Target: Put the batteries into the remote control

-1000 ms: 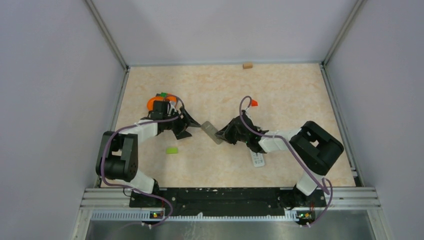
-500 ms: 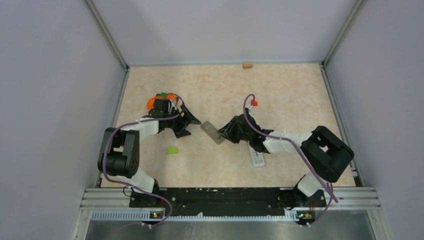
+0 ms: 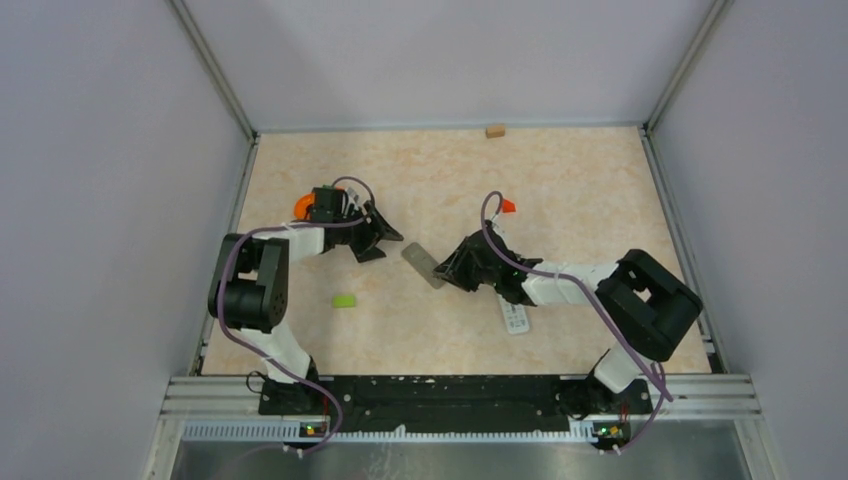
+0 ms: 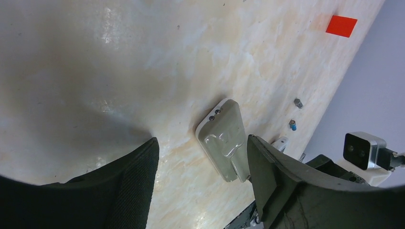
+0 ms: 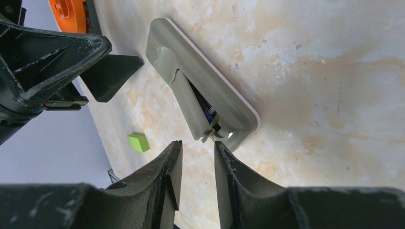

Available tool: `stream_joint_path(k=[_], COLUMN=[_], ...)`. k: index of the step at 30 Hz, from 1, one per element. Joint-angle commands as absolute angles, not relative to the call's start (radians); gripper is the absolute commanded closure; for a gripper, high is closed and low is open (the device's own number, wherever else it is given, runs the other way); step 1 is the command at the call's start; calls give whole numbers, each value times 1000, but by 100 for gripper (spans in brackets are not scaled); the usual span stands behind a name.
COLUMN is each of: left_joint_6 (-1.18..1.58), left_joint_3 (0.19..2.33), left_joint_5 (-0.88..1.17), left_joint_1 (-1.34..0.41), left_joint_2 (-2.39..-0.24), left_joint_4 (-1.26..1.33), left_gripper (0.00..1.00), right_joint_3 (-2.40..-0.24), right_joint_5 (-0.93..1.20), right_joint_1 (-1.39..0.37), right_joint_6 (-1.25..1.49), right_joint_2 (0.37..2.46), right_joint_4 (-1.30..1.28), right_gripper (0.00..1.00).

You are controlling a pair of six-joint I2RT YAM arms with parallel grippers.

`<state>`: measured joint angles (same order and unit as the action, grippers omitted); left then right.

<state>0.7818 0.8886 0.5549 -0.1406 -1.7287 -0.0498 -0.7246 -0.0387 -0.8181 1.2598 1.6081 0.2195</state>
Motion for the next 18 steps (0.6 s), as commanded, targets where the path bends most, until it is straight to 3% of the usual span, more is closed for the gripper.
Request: stream_joint_path(k=[1,6,11,18], left_joint_6=[760,757,755,746], left_joint_3=[928,924,922,923], left_joint_5=[585,598,597,597], left_joint_1=[-156,-172,-185,-189], left_joint_2=[-1761,-1786,-1799,-1813], left_joint_4=[-8,-8,-20,-31], left_gripper=[29,30,31,32], right_joint_3=[-773,-787,-798,-830], right_joint_5=[-22,-16,-27,-53], right_joint_1=[-831,-825,-822,-822], right_joint_6=[1271,1278,1262,1206], right_joint_2=[1640,1661,1668,1675], right_joint_4=[258,268,261,225], right_gripper=[68,72,87,94])
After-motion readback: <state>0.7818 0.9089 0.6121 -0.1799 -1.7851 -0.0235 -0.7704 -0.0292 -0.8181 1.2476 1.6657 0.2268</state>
